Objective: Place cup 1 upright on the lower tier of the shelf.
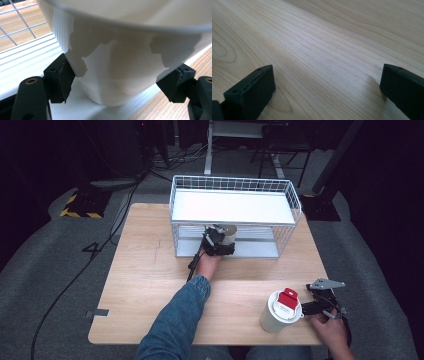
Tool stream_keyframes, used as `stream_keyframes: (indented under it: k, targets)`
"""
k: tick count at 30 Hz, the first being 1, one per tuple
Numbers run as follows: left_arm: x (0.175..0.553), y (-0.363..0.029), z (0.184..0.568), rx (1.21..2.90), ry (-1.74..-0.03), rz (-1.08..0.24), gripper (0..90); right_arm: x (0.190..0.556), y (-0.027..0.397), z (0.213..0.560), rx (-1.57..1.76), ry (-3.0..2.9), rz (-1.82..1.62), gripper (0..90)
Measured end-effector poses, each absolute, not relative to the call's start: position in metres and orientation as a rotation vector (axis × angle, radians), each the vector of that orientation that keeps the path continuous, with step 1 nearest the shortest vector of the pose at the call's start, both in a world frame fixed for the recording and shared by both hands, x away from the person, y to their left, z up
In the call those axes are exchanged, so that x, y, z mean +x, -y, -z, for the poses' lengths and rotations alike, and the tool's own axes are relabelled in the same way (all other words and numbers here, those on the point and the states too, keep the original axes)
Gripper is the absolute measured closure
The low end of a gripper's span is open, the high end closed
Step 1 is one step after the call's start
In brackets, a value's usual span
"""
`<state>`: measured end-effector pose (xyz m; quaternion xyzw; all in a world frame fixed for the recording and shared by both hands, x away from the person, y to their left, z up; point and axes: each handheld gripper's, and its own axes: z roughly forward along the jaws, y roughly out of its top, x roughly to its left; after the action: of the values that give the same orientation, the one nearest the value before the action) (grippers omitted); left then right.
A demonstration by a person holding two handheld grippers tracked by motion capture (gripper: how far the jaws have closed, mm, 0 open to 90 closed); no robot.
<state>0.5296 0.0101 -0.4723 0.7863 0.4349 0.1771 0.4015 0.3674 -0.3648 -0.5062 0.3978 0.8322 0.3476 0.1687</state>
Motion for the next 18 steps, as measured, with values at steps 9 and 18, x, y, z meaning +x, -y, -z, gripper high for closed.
stream_keyframes:
  k: [9, 18]
  targets:
    - [0.5313, -0.0108, 0.4737, 1.977, -1.123, -0.425, 22.9, 0.3674, 0.3649, 0.5061, 1.131, -2.367, -0.988, 0.0]
    - [0.533, -0.013, 0.4713, 1.967, -1.151, -0.416, 13.8, 0.3674, 0.3648, 0.5062, 1.131, -2.366, -0.988, 0.0]
